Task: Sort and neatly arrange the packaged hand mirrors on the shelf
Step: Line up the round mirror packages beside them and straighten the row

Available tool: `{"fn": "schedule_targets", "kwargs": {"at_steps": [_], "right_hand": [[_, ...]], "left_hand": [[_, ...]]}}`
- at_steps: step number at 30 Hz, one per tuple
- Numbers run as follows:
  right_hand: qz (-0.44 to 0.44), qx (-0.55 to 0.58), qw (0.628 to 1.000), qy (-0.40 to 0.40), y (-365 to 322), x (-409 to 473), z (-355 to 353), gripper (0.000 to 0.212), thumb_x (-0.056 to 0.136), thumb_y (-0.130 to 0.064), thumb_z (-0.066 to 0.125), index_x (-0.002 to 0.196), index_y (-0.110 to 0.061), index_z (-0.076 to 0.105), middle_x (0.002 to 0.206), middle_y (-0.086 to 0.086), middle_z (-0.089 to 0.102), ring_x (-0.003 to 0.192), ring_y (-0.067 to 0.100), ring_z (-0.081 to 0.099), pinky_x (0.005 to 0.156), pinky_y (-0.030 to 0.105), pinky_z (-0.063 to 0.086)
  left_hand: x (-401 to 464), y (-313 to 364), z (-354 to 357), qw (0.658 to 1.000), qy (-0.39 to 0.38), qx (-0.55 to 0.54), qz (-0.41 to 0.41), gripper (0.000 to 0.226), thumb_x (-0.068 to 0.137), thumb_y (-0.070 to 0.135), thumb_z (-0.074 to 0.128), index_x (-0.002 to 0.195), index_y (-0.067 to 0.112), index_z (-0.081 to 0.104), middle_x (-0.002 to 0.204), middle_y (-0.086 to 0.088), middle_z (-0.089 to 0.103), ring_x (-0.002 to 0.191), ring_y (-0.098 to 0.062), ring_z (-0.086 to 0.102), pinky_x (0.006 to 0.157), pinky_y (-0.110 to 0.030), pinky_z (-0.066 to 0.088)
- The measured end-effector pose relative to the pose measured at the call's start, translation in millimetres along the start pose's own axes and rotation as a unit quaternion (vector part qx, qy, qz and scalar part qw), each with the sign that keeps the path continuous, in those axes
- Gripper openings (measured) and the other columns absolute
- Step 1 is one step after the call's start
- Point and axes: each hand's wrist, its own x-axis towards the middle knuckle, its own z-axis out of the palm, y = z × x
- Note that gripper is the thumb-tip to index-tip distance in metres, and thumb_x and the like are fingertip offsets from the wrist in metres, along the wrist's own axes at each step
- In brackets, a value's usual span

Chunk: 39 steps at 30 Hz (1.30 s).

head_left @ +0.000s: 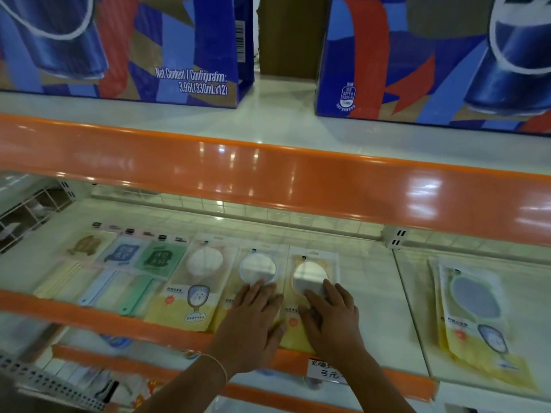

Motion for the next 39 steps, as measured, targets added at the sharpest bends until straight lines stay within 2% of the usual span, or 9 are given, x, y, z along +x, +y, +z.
{"fn": "schedule_targets", "kwargs": {"at_steps": [5,7,14,16,21,26,30,35,39], "right_hand": [[-0.005,0.131,0.976,0.174,1.7,-0.7,-12.5,0.022,0.082,-0.022,0.060,0.091,-0.009,0.076,0.097,0.011,0.073,0.107,0.018,0.056,0.095,0.038,0.044],[0.039,0.169,0.966,0.190,5.4,-5.4,-20.5,0.016,0.082,-0.011,0.065,0.094,-0.008,0.075,0.102,0.010,0.072,0.110,0.018,0.055,0.095,0.032,0.040],[0.101,0.081,0.948,0.292,63.2,-18.4,-57.1,0.028,0.078,-0.027,0.059,0.099,-0.014,0.074,0.113,0.014,0.067,0.114,0.040,0.056,0.095,0.049,0.046],[0.145,0.012,0.933,0.329,85.7,-21.7,-78.2,0.032,0.075,-0.025,0.062,0.103,-0.012,0.071,0.119,0.021,0.063,0.117,0.045,0.051,0.094,0.055,0.044],[0.343,-0.014,0.909,0.237,138.4,-36.5,-110.2,0.058,0.082,-0.035,0.064,0.135,-0.018,0.048,0.146,0.018,0.041,0.138,0.039,0.028,0.111,0.051,0.022],[0.407,0.025,0.898,0.167,161.6,-50.7,-114.2,0.084,0.070,-0.057,0.068,0.141,-0.023,0.036,0.143,0.013,0.041,0.130,0.038,0.037,0.107,0.048,0.032],[0.416,0.015,0.893,0.172,163.3,-60.7,-113.9,0.087,0.061,-0.060,0.074,0.135,-0.023,0.043,0.136,0.011,0.046,0.122,0.036,0.042,0.100,0.044,0.037],[0.398,0.120,0.886,0.207,168.9,-62.5,-127.3,0.075,0.069,-0.031,0.078,0.135,-0.012,0.047,0.118,0.019,0.063,0.108,0.038,0.055,0.093,0.040,0.045],[0.424,0.290,0.816,0.265,166.6,-66.5,-147.7,0.068,0.076,-0.013,0.076,0.137,-0.016,0.046,0.119,0.019,0.063,0.108,0.037,0.059,0.095,0.043,0.048]], "left_hand": [[-1.8,1.5,-5.4,1.000,0.018,-0.022,0.004,0.052,0.097,0.054,0.029,0.129,0.022,0.055,0.143,-0.004,0.047,0.138,-0.025,0.034,0.115,-0.046,0.027],[-1.4,2.6,-7.2,0.997,0.040,-0.065,-0.007,0.048,0.097,0.052,0.031,0.126,0.024,0.058,0.142,-0.001,0.047,0.138,-0.021,0.033,0.117,-0.044,0.023],[29.2,69.6,-16.4,0.983,0.069,-0.167,0.017,0.044,0.094,0.042,0.034,0.122,0.020,0.061,0.134,-0.001,0.052,0.129,-0.022,0.043,0.106,-0.041,0.041],[43.2,97.7,-22.6,0.985,0.046,-0.157,0.048,0.053,0.093,0.046,0.027,0.129,0.019,0.055,0.139,-0.001,0.046,0.133,-0.021,0.037,0.112,-0.035,0.031],[73.1,147.7,-33.6,0.983,-0.021,-0.151,0.102,0.050,0.098,0.040,0.033,0.142,0.017,0.041,0.150,-0.002,0.031,0.140,-0.019,0.021,0.115,-0.029,0.016],[86.8,176.0,-33.9,0.975,-0.042,-0.172,0.132,0.049,0.098,0.039,0.036,0.141,0.017,0.042,0.149,-0.003,0.033,0.139,-0.017,0.024,0.113,-0.028,0.021],[85.2,186.1,-33.7,0.970,-0.046,-0.199,0.133,0.053,0.096,0.045,0.030,0.139,0.018,0.046,0.147,0.000,0.037,0.137,-0.014,0.029,0.112,-0.024,0.023],[80.5,185.1,-31.5,0.968,-0.045,-0.218,0.119,0.052,0.096,0.046,0.029,0.138,0.020,0.047,0.146,0.002,0.038,0.136,-0.011,0.030,0.112,-0.023,0.023],[75.9,183.9,-35.9,0.964,-0.047,-0.242,0.105,0.046,0.100,0.043,0.033,0.139,0.021,0.045,0.145,0.005,0.037,0.135,-0.008,0.029,0.110,-0.021,0.023]]}}
